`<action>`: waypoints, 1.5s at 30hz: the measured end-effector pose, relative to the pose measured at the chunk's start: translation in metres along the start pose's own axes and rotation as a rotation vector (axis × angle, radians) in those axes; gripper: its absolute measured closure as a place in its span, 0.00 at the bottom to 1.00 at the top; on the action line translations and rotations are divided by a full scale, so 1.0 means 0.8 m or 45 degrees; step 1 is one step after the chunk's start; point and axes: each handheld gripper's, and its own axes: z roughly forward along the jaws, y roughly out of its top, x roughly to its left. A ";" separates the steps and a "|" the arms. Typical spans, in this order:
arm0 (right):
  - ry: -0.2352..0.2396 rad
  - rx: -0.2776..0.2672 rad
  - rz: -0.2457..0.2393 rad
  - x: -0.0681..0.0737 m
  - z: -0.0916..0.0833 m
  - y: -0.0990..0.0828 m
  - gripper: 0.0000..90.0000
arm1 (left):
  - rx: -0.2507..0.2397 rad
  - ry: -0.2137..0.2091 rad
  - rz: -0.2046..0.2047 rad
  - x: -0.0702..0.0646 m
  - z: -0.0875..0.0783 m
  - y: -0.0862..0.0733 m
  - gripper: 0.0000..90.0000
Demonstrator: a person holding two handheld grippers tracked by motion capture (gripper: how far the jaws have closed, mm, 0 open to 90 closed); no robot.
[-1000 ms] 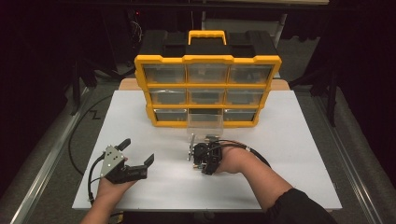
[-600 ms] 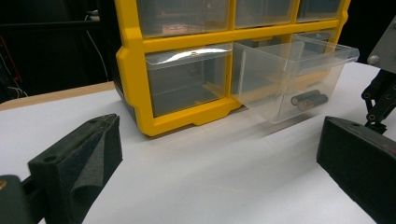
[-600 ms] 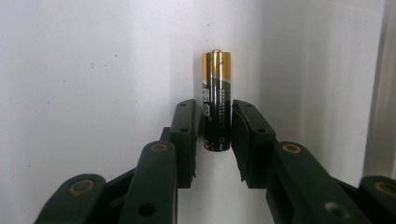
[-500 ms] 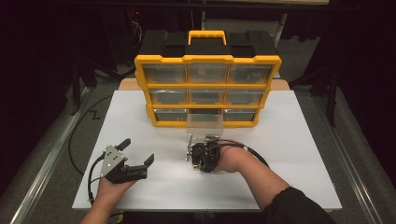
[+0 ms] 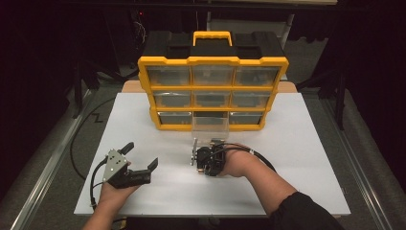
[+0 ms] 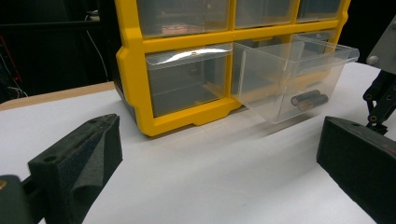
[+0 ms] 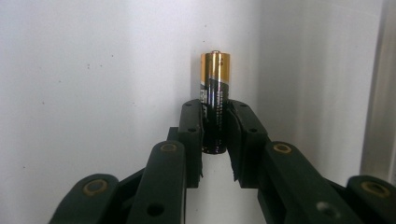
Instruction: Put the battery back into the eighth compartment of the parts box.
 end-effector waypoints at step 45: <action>-0.004 0.019 0.067 -0.005 -0.026 -0.038 0.87 | 0.006 0.010 -0.004 0.002 0.001 0.000 0.01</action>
